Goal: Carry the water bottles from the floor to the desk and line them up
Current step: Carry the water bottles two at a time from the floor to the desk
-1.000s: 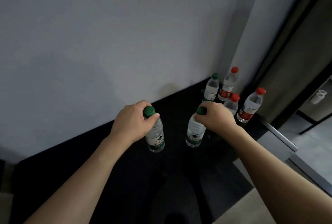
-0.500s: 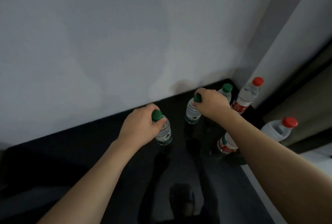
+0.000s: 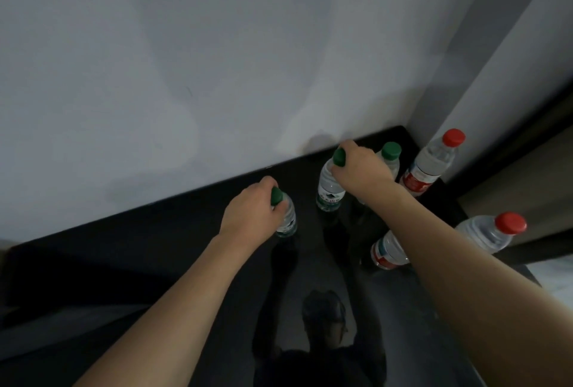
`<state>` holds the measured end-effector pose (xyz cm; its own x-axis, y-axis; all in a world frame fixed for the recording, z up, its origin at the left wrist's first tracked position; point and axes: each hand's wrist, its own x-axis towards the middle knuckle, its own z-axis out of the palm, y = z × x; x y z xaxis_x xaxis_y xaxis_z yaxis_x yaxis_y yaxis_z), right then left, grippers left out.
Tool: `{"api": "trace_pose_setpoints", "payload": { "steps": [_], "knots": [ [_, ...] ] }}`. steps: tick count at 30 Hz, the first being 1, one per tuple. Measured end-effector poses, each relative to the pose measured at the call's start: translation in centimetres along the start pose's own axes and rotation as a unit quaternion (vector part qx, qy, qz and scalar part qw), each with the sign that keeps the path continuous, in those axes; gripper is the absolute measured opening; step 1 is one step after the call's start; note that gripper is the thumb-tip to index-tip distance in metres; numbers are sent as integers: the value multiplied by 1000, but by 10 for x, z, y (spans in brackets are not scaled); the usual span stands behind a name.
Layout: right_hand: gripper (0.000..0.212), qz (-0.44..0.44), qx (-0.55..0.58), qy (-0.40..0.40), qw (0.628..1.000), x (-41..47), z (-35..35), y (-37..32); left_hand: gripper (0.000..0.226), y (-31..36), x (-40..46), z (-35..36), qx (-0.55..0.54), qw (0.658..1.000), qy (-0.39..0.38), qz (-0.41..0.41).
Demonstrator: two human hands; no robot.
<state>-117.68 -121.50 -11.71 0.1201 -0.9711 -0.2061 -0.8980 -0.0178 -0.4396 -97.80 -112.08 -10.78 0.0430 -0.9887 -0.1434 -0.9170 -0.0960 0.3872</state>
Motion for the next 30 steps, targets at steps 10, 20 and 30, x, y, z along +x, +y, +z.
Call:
{"api": "trace_pose_setpoints", "payload": {
  "steps": [10, 20, 30],
  "knots": [
    [53, -59, 113, 172, 977, -60, 7, -18, 59, -13, -26, -12, 15, 1000, 27, -5],
    [53, -210, 58, 126, 968, -104, 43, -115, 44, -87, -113, -37, 49, 983, 160, -75],
    [58, -341, 15, 61, 938, -196, 112, -269, 42, -214, -254, -102, 68, 942, 257, -205]
  ]
}}
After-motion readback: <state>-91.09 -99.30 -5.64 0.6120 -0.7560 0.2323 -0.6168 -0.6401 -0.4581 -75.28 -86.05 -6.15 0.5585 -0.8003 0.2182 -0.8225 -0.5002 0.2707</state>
